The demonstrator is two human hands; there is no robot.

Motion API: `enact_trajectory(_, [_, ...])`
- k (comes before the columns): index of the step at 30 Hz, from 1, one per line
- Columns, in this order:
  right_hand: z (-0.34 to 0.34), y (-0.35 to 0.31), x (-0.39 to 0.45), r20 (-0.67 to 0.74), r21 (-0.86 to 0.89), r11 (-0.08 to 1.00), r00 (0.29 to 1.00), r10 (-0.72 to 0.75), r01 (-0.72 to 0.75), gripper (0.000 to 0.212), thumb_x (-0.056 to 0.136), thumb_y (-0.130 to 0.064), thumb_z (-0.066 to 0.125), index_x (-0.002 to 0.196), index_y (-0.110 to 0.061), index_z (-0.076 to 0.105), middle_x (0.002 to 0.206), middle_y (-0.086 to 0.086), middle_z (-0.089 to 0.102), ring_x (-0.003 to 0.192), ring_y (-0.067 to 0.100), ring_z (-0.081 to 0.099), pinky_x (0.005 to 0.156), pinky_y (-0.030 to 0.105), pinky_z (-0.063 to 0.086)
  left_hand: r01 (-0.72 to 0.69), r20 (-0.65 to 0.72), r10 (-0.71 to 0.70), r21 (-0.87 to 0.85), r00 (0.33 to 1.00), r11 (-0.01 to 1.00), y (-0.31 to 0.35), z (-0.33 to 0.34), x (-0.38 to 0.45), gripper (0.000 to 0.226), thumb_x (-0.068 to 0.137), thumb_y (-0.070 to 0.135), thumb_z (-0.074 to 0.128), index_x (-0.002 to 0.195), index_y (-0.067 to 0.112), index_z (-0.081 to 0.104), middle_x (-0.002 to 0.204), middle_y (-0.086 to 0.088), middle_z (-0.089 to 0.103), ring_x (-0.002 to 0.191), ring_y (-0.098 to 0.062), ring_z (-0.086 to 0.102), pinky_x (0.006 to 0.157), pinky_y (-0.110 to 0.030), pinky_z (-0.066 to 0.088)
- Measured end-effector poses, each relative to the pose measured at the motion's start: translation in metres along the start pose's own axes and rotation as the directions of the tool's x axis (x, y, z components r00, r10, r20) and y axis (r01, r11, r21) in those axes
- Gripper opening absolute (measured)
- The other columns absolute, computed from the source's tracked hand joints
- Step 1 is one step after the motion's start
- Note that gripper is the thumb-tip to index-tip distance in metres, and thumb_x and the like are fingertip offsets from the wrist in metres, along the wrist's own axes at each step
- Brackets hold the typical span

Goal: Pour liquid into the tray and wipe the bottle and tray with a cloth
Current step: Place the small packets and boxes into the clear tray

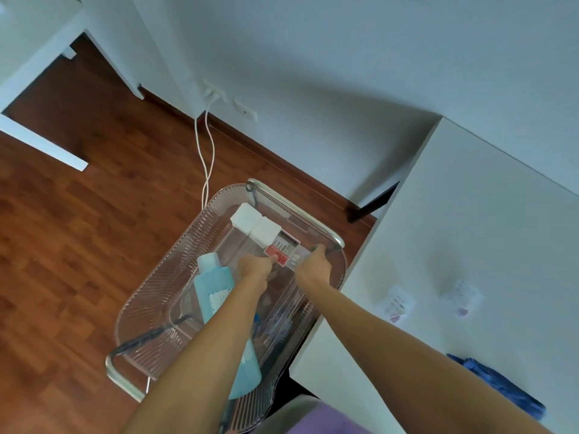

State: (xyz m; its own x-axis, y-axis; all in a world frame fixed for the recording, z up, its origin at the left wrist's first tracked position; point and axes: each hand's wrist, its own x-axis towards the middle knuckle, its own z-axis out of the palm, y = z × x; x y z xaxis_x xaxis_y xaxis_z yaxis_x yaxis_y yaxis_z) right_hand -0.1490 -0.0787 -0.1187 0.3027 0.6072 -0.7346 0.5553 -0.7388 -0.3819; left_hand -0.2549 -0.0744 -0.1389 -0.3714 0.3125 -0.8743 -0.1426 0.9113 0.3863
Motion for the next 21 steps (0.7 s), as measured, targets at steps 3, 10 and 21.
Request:
enact_trajectory(3, [-0.013,0.000,-0.016,0.029,0.037,0.998,0.998,-0.056,0.055,0.050,0.092,-0.003,0.053,0.137,-0.014,0.033,0.122,0.013,0.060,0.105,0.029,0.064,0.084,0.039,0.058,-0.092,-0.019,0.094,0.084,0.995,0.992,-0.003,-0.004,-0.009,0.011,0.086,0.010,0.072,0.094,0.003,0.072,0.098,-0.013,0.073,0.075,-0.019,0.067,0.065,-0.030,0.060])
enact_trajectory(10, [-0.071,0.034,-0.071,0.033,0.143,0.876,0.882,-0.469,0.461,0.028,0.093,-0.006,0.051,0.118,-0.018,0.056,0.113,0.000,0.063,0.093,0.011,0.059,0.066,0.003,0.041,-0.511,-0.058,0.547,0.285,0.835,0.811,-0.015,-0.002,-0.079,0.026,0.086,0.015,0.070,0.111,0.008,0.067,0.103,-0.006,0.071,0.089,-0.017,0.065,0.079,-0.023,0.055])
enact_trajectory(21, [-0.205,0.161,-0.056,-0.453,-0.042,0.919,0.813,-0.366,0.391,0.031,0.089,-0.012,0.061,0.120,-0.011,0.057,0.107,0.009,0.056,0.101,0.026,0.055,0.082,0.028,0.043,-0.839,0.490,0.715,0.481,0.498,0.254,-0.074,0.095,-0.163,0.046,0.087,0.034,0.068,0.127,0.013,0.057,0.116,-0.003,0.057,0.105,-0.017,0.058,0.086,-0.025,0.052])
